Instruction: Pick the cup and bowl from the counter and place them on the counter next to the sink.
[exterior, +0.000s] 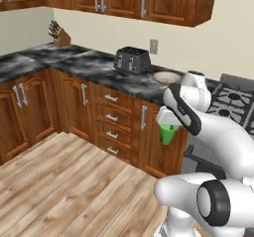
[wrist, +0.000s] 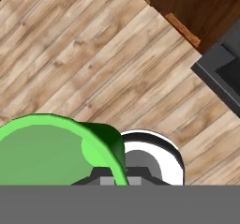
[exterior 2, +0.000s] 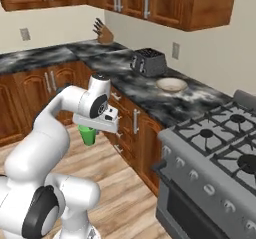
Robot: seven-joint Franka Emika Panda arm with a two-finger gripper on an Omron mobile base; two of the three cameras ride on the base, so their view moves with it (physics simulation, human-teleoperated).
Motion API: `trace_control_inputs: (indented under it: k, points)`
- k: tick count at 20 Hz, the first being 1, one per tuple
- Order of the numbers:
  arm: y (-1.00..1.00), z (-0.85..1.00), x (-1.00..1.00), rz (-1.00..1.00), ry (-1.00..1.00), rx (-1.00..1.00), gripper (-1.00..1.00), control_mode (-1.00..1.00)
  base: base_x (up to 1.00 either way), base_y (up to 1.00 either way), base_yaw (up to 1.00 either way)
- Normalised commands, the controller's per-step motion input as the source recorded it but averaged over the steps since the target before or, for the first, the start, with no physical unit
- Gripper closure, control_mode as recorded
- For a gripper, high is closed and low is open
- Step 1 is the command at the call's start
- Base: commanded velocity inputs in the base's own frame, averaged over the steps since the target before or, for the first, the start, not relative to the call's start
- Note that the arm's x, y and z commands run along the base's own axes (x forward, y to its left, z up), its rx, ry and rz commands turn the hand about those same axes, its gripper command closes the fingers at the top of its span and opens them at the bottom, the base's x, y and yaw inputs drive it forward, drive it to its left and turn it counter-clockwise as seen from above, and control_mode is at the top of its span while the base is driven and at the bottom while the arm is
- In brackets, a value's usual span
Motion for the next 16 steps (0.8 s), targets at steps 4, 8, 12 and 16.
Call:
trace_control_inputs:
  k: [4,8,12,16]
  points:
    - [0.00,0.00,0.00,0.00,0.00,0.00,1.00,1.00,0.00,-0.01,0.60]
    - [0.00,0.00,0.00,0.00,0.00,0.00,1.00,1.00,0.00,0.00,0.57]
    - [0.00,0.00,0.00,0.00,0.00,0.00,1.00,1.00,0.37,0.00,0.49]
    - [0.00,0.00,0.00,0.00,0.00,0.00,1.00,1.00,1.00,0.00,0.20]
